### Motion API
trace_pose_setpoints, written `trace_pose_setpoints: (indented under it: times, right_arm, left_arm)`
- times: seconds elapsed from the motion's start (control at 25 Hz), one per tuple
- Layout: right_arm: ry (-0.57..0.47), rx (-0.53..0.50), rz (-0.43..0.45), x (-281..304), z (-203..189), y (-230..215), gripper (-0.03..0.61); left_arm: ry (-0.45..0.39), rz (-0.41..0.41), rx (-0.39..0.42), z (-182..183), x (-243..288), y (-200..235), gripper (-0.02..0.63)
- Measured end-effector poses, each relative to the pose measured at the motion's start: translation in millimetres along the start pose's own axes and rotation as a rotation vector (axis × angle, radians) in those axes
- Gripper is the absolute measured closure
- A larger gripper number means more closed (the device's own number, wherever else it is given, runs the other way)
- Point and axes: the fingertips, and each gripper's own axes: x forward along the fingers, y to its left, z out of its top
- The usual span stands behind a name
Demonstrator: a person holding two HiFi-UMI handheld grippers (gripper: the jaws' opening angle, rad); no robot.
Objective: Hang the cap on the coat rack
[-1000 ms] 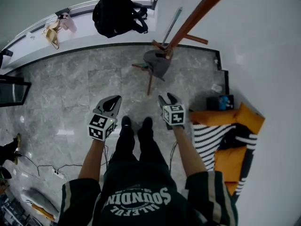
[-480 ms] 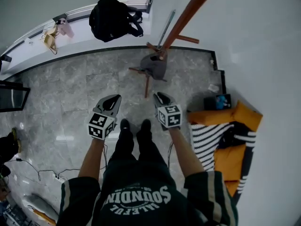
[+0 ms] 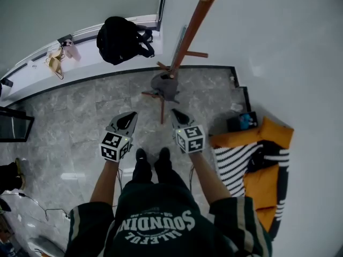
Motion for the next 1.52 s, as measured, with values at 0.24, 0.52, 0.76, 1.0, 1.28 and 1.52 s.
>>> trace_pose_setpoints:
  times: [0.24, 0.52, 0.76, 1.0, 1.28, 1.52]
  right_arm:
    - [-0.104, -0.021, -0.022, -25, 39, -2, 0.578]
    - [-0.27, -0.096, -0.068, -70, 102, -6, 0.578]
    - [-0.416, -0.11, -0.109, -110, 142, -13, 0.58]
    - [-0.419, -0.096, -0.122, -118, 133, -23, 0.58]
    - [-0.4, -0.087, -0.094, -115, 123, -22, 0.58]
    - [-0.39, -0.081, -0.094, -113, 121, -25, 0.58]
  left_arm:
    - [-0.04, -0.024, 0.035, 31, -1, -16, 0.614]
    - [-0.121, -0.037, 0.087, 80, 4, -28, 0.614]
    - [-0.192, -0.034, 0.131, 119, 0, -36, 0.614]
    - [-0.209, -0.033, 0.149, 127, 1, -45, 0.614]
    - [-0.198, -0.033, 0.142, 121, 5, -48, 0.614]
    - [-0.188, -0.035, 0.136, 118, 10, -49, 0.614]
